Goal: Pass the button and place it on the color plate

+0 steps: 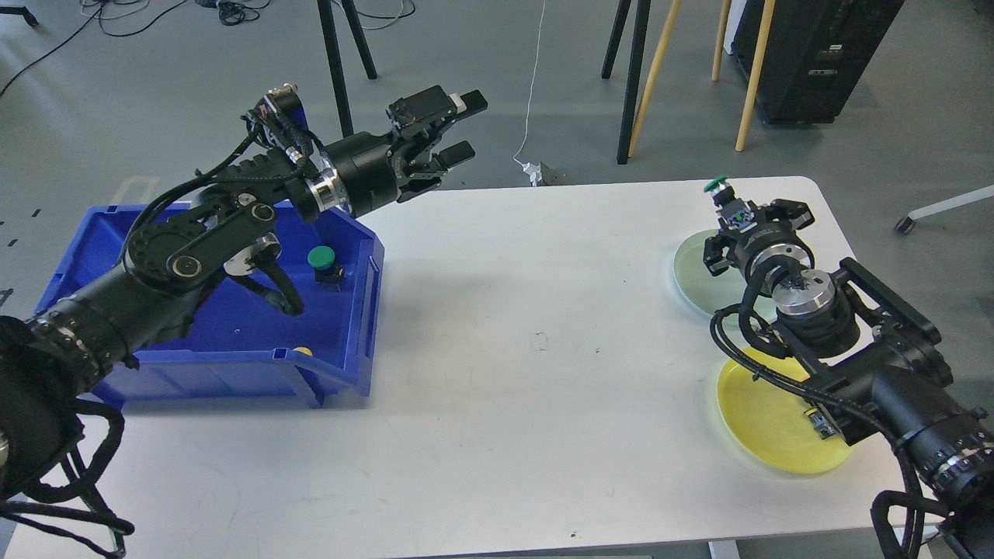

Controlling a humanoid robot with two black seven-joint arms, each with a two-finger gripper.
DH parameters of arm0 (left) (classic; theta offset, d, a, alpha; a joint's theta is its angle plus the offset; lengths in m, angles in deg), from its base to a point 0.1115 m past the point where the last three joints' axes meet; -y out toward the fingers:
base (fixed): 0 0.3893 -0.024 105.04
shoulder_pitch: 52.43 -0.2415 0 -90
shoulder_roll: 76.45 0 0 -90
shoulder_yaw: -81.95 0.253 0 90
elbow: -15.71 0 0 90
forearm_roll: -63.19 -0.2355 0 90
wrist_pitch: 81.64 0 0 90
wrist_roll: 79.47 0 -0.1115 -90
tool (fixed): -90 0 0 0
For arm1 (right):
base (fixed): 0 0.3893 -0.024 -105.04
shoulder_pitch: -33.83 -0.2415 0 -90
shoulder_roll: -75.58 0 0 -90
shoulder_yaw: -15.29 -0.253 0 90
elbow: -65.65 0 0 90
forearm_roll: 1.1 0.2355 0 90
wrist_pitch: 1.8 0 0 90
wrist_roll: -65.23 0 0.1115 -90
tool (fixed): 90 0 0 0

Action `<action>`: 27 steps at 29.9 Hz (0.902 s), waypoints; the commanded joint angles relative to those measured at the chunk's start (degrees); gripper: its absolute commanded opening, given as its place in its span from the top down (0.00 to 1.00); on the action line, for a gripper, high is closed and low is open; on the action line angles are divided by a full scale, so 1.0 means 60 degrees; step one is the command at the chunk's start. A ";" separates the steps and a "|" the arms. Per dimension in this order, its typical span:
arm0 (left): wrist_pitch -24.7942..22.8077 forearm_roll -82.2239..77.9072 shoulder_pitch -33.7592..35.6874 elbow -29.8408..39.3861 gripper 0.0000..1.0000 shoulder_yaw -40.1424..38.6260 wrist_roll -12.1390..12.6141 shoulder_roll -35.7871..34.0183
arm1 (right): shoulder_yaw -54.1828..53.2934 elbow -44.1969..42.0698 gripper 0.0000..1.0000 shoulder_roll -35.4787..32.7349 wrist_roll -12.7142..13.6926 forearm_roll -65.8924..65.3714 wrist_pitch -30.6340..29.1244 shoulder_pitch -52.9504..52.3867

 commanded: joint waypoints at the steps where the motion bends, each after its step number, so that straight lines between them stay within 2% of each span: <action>1: -0.0001 -0.0002 -0.0003 0.0038 0.08 0.0004 0.0002 0.0010 | 0.0024 -0.1184 0.98 -0.0020 0.0553 -0.0007 0.0478 -0.0061; 3: -0.0001 -0.0002 -0.0003 0.0082 0.08 0.0004 0.0002 -0.0005 | 0.0039 -0.1348 0.93 -0.0050 0.0641 -0.0080 0.0463 -0.0061; 5: -0.0001 -0.0002 -0.0017 0.0097 0.08 0.0004 0.0002 -0.0020 | 0.0054 -0.1348 0.73 -0.0050 0.0685 -0.0109 0.0463 -0.0061; 6: -0.0001 -0.0002 -0.0017 0.0097 0.08 0.0004 0.0002 -0.0020 | 0.0068 -0.1348 0.60 -0.0050 0.0715 -0.0110 0.0463 -0.0061; 7: -0.0001 -0.0002 -0.0017 0.0097 0.08 -0.0011 0.0002 -0.0034 | 0.0156 -0.1334 0.43 -0.0050 0.0773 -0.0110 0.0463 -0.0076; 8: -0.0001 -0.0002 -0.0032 0.0097 0.08 -0.0011 0.0002 -0.0049 | 0.0301 -0.1276 0.19 -0.0050 0.0831 -0.0139 0.0449 -0.0076; 9: -0.0001 -0.0002 -0.0061 0.0111 0.08 -0.0011 0.0002 -0.0064 | 0.0520 -0.1246 0.00 -0.0050 0.0890 -0.0139 0.0449 -0.0090; 16: -0.0001 0.0421 -0.0295 0.0112 0.07 -0.0025 0.0002 -0.0444 | 0.1867 -0.0633 0.00 -0.0108 0.1110 -0.0183 0.0303 -0.0442; 19: -0.0001 0.0744 -0.0383 0.0083 0.04 -0.0026 0.0002 -0.0649 | 0.2455 0.0610 0.00 -0.0779 0.1081 -0.0328 -0.0806 -0.0617; 23: -0.0001 0.0950 -0.0398 -0.0005 0.01 -0.0011 0.0002 -0.1161 | 0.2559 0.1917 0.00 -0.1835 0.0993 -0.1440 -0.3850 -0.1041; 27: -0.0001 0.0994 -0.0383 -0.0429 0.01 -0.0317 0.0002 -0.1338 | 0.2529 0.1904 0.00 -0.1998 0.0847 -0.2423 -0.8129 -0.1277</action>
